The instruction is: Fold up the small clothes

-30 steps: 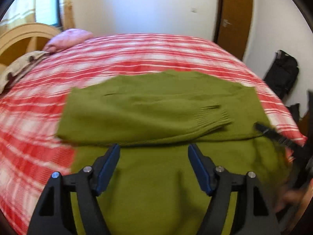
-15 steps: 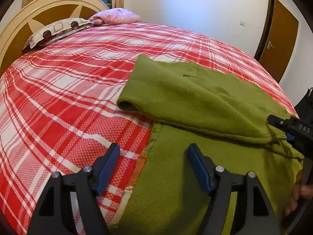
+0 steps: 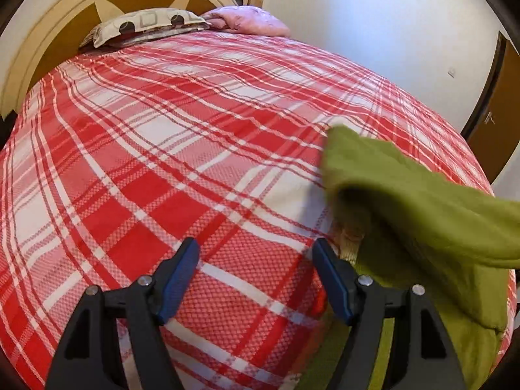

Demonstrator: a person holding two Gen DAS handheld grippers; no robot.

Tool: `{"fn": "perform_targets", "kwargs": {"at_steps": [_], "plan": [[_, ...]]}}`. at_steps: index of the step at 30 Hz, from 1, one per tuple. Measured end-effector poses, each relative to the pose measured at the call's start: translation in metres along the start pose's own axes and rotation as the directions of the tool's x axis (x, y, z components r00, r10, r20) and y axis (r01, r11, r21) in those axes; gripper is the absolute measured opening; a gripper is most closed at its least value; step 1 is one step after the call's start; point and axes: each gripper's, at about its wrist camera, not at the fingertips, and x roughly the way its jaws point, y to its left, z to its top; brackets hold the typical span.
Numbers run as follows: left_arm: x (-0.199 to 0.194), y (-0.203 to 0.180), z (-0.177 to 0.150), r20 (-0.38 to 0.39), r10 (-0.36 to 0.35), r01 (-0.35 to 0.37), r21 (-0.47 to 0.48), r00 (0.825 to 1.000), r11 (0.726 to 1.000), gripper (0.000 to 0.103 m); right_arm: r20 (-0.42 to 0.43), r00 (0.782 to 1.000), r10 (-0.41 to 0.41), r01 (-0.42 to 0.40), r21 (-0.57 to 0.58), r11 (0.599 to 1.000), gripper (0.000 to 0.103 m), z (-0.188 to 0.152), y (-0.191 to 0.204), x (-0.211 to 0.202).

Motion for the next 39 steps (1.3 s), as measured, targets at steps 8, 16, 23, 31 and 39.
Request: {"fn": "perform_targets", "kwargs": {"at_steps": [8,16,23,31,39], "plan": [[0.008,-0.013,0.000,-0.006,0.084,-0.083,0.053,0.996,0.995,0.078,-0.193,0.977,-0.095,0.105,0.042,0.994,0.010,-0.065,-0.051,0.052],[-0.002,-0.016,-0.001,-0.013,0.052,-0.050,0.091,0.999,0.995,0.079,-0.220,0.975,-0.024,0.086,0.277,0.957,0.022,-0.077,-0.096,0.050],[0.000,-0.056,0.002,0.026,0.091,-0.094,0.231,0.996,0.968,0.079,-0.095,0.995,-0.011,0.043,0.332,0.942,0.022,-0.062,-0.106,0.004],[0.025,-0.020,0.027,-0.027,0.235,-0.235,0.007,0.972,0.972,0.083,-0.285,0.939,0.193,-0.084,0.354,0.931,0.022,-0.107,-0.056,0.068],[0.015,-0.007,0.032,-0.027,0.133,-0.133,-0.016,0.991,0.991,0.082,-0.258,0.943,0.211,-0.129,0.301,0.945,0.034,-0.099,-0.035,0.062]]}}
